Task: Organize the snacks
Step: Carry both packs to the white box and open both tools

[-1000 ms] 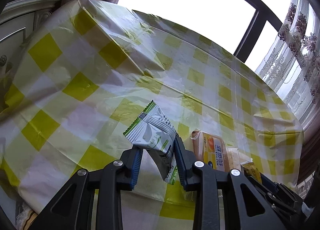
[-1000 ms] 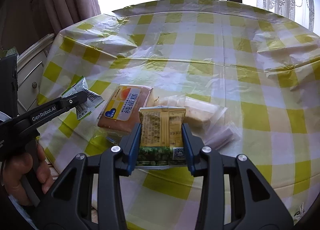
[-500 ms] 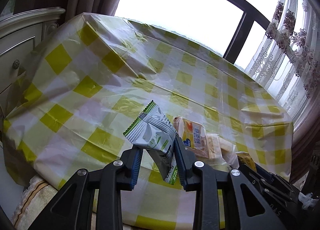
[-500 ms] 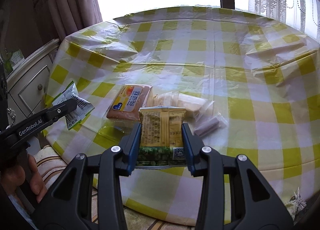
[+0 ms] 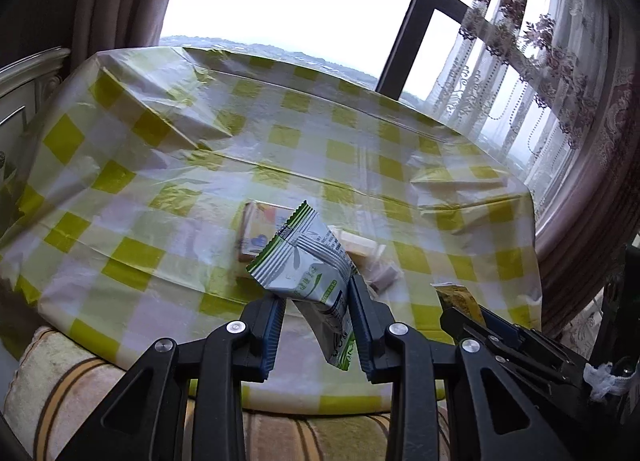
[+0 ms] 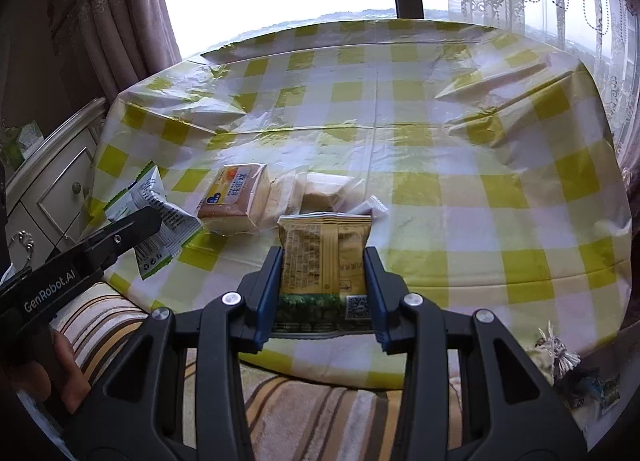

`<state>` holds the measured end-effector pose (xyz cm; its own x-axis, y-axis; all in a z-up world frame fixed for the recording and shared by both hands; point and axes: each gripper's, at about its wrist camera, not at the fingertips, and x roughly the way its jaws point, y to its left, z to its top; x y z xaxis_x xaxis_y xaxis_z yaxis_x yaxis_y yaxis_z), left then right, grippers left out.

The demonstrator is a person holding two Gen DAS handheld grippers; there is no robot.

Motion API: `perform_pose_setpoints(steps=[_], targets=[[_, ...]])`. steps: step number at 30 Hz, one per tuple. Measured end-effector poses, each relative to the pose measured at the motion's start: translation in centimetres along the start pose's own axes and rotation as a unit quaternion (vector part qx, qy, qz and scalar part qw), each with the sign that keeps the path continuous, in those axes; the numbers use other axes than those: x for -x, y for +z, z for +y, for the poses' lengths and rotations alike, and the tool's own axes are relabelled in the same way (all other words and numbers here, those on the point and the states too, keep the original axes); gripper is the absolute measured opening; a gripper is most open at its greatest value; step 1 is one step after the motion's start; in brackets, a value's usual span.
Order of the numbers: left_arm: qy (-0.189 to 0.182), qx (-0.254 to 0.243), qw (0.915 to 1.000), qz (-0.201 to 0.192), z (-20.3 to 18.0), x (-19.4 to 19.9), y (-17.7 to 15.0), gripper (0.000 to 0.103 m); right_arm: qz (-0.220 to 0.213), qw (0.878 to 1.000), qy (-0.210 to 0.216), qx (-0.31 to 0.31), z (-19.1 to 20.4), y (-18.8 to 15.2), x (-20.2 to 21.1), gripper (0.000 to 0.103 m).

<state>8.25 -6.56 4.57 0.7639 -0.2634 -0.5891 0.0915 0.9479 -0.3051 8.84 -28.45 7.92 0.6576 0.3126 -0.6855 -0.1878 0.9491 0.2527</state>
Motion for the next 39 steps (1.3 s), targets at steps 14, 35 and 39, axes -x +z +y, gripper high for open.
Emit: perform_pose_setpoints(steps=[14, 35, 39], targets=[[-0.09, -0.076, 0.991, 0.063, -10.6, -0.1, -3.4, 0.033, -0.017, 0.997, -0.06, -0.056, -9.0, -3.9, 6.5, 0.043], [-0.255, -0.234, 0.9209, 0.179, -27.8, -1.2, -10.7, 0.071, -0.01, 0.941, -0.275, -0.199, -27.1, -12.7, 16.7, 0.074], [-0.215, -0.265, 0.9302, 0.136, -27.9, 0.1, -10.4, 0.079, -0.023, 0.919, -0.354, -0.174, -27.1, -12.4, 18.2, 0.09]])
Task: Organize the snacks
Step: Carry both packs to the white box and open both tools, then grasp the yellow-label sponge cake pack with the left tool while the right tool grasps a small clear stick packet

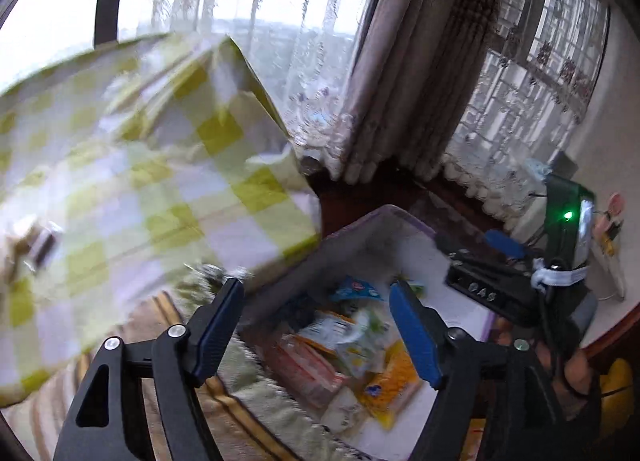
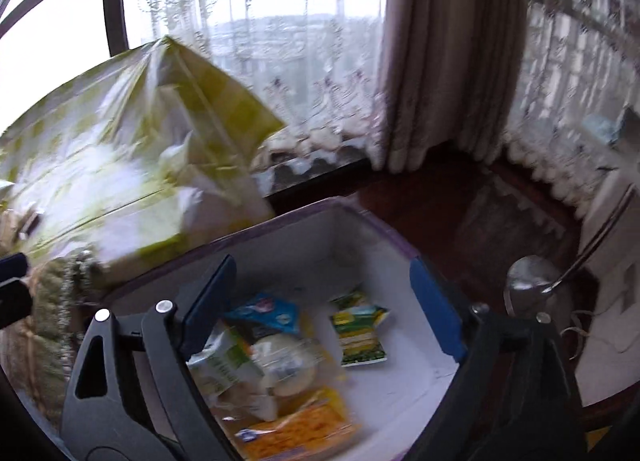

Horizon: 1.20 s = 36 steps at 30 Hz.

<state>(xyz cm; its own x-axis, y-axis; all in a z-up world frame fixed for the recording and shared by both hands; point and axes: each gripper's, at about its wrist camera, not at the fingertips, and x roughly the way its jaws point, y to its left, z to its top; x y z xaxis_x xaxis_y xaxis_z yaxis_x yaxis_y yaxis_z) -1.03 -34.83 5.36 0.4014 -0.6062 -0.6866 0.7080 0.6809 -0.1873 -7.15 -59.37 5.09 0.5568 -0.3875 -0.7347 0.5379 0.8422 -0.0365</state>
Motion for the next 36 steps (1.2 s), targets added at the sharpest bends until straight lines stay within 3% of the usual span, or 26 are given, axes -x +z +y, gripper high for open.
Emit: perform_pose_setpoints(steps=[4, 10, 12, 14, 17, 21, 28, 36], targets=[[0.103, -0.023, 0.9931, -0.049, -0.2, 1.8, 0.6, 0.083, -0.027, 0.998, -0.056, -0.003, 0.3, 0.6, 0.7, 0.095], [0.176, -0.053, 0.9759, -0.118, 1.2, 4.4, 0.6, 0.088, -0.064, 0.995, -0.071, 0.04, 2.7, 1.4, 2.4, 0.098], [0.184, -0.058, 0.9726, -0.13, 2.2, 4.8, 0.3, 0.088, -0.069, 0.994, -0.076, 0.049, 3.7, 1.5, 3.0, 0.098], [0.168, -0.049, 0.9784, -0.111, 3.8, 4.8, 0.2, 0.088, -0.066, 0.995, -0.049, 0.048, 4.4, 1.6, 3.4, 0.098], [0.119, -0.025, 0.9874, -0.102, 6.4, 5.5, -0.3, 0.088, -0.048, 0.998, 0.03, 0.031, 5.3, 1.7, 3.7, 0.098], [0.155, 0.015, 0.985, -0.074, 9.5, 6.3, -1.7, 0.088, -0.03, 0.995, 0.088, 0.036, 7.6, 1.7, 4.0, 0.098], [0.199, 0.095, 0.9724, -0.077, 16.4, 9.4, -3.0, 0.088, -0.028, 0.985, 0.167, 0.032, 12.7, 1.9, 4.7, 0.098], [0.242, 0.168, 0.9519, -0.083, 24.1, 10.6, -3.1, 0.088, 0.002, 0.976, 0.217, 0.019, 19.6, 2.3, 4.1, 0.098]])
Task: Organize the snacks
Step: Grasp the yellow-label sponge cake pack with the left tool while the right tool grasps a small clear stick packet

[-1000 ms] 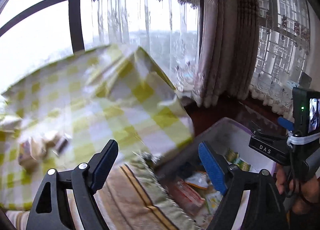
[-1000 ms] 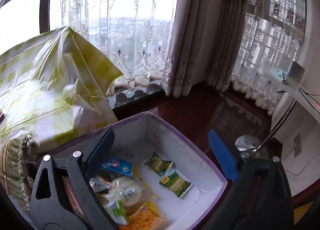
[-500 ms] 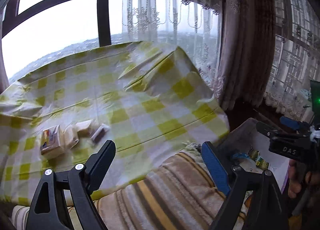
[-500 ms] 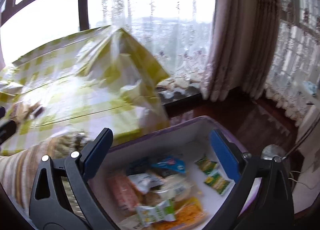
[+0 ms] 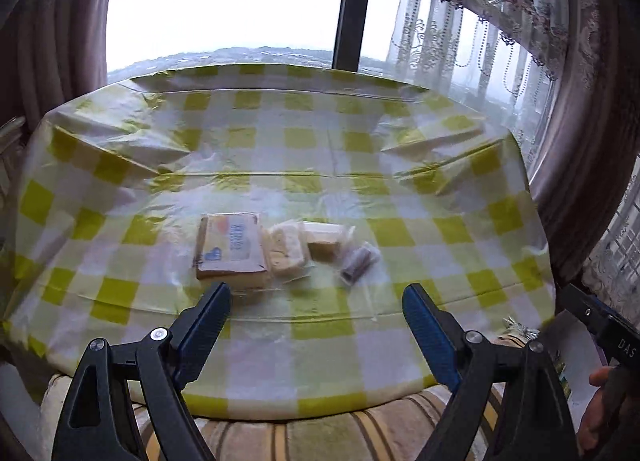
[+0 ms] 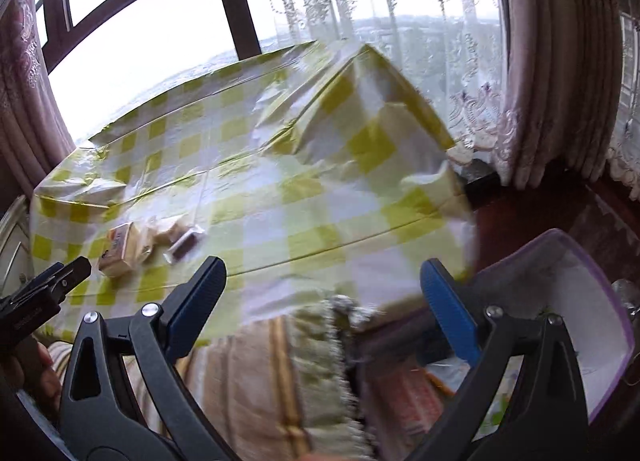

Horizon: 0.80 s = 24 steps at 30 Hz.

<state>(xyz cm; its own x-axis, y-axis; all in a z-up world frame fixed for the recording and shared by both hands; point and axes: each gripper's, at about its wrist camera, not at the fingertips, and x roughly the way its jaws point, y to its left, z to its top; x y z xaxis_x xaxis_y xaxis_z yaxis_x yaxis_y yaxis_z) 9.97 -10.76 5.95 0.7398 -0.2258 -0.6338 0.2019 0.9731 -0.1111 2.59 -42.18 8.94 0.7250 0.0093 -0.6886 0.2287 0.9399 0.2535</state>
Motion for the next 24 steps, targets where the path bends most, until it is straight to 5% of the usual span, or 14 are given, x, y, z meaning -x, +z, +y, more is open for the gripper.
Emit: perform_pose_setpoints(steps=[10, 24], targets=[[0.021, 0.052, 0.9981, 0.026, 5.6, -3.8, 1.3, 0.088, 0.068, 0.996, 0.036, -0.037, 5.3, 0.8, -6.4, 0.098], [0.038, 0.077, 0.9918, 0.094, 8.3, -11.6, 3.0, 0.088, 0.113, 0.993, 0.021, -0.004, 12.1, 1.2, -13.6, 0.098]])
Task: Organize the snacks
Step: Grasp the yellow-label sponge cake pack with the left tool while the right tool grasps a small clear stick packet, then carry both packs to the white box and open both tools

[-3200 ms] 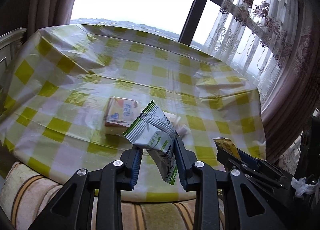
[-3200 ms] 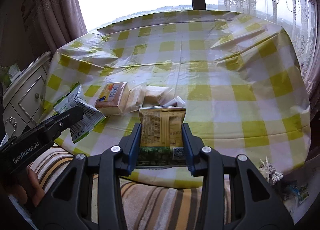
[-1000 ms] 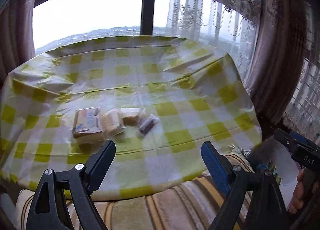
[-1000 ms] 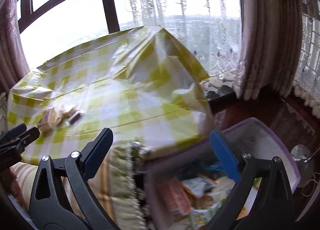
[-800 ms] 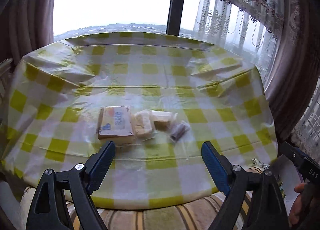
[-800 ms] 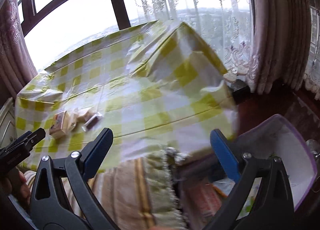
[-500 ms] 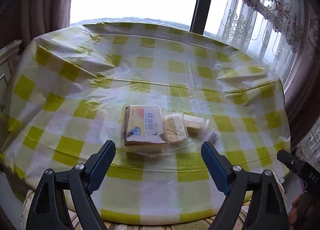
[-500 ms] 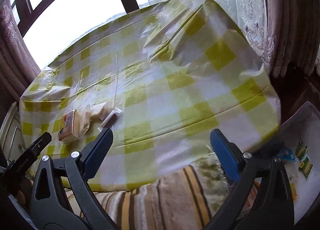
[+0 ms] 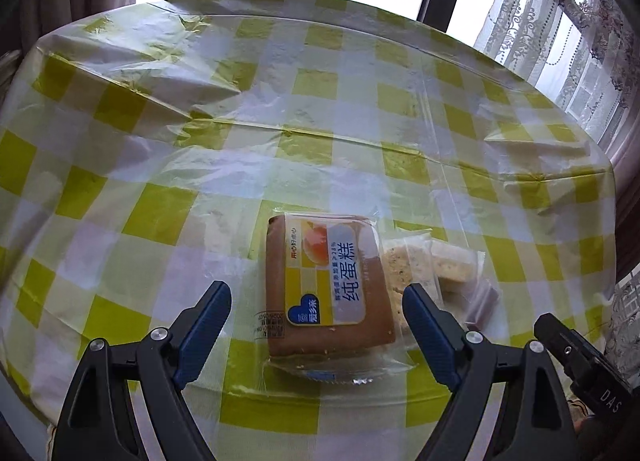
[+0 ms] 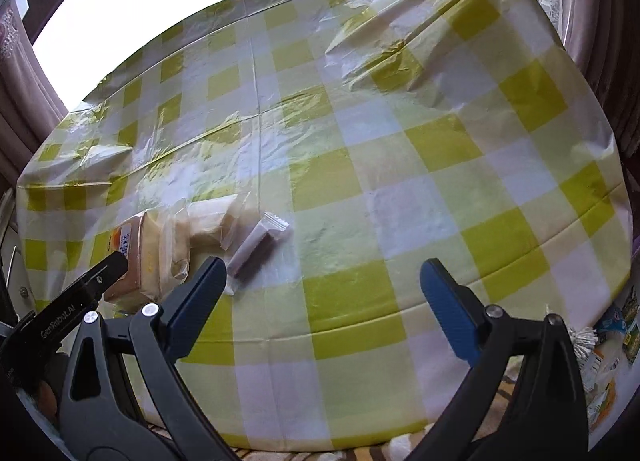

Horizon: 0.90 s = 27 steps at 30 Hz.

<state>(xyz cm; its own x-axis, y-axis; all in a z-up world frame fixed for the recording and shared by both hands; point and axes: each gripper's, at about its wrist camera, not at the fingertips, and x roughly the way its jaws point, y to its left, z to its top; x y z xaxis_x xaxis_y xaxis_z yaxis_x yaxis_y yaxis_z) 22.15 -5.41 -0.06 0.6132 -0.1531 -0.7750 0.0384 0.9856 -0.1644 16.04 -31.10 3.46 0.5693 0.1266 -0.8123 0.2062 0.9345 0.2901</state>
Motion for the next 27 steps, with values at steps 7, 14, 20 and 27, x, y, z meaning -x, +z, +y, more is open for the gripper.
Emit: perform_pose_setpoints(steps=[7, 14, 20, 27], targets=[[-0.021, 0.01, 0.9996, 0.014, 0.5, -2.2, 0.0, 0.088, 0.009, 1.0, -0.011, 0.017, 2.3, 0.3, -2.9, 0.095], [-0.021, -0.016, 0.9997, -0.001, -0.2, -3.0, -0.3, 0.076, 0.018, 0.998, -0.039, 0.052, 4.2, 0.1, -5.0, 0.087], [-0.032, -0.01, 0.9994, -0.012, 0.3, -2.7, -0.5, 0.07, 0.008, 0.993, -0.078, 0.091, 5.7, -0.4, -5.3, 0.066], [-0.055, 0.02, 0.9982, -0.015, 1.5, -2.2, -0.7, 0.067, -0.004, 0.994, -0.062, 0.095, 5.8, -0.7, -4.8, 0.027]])
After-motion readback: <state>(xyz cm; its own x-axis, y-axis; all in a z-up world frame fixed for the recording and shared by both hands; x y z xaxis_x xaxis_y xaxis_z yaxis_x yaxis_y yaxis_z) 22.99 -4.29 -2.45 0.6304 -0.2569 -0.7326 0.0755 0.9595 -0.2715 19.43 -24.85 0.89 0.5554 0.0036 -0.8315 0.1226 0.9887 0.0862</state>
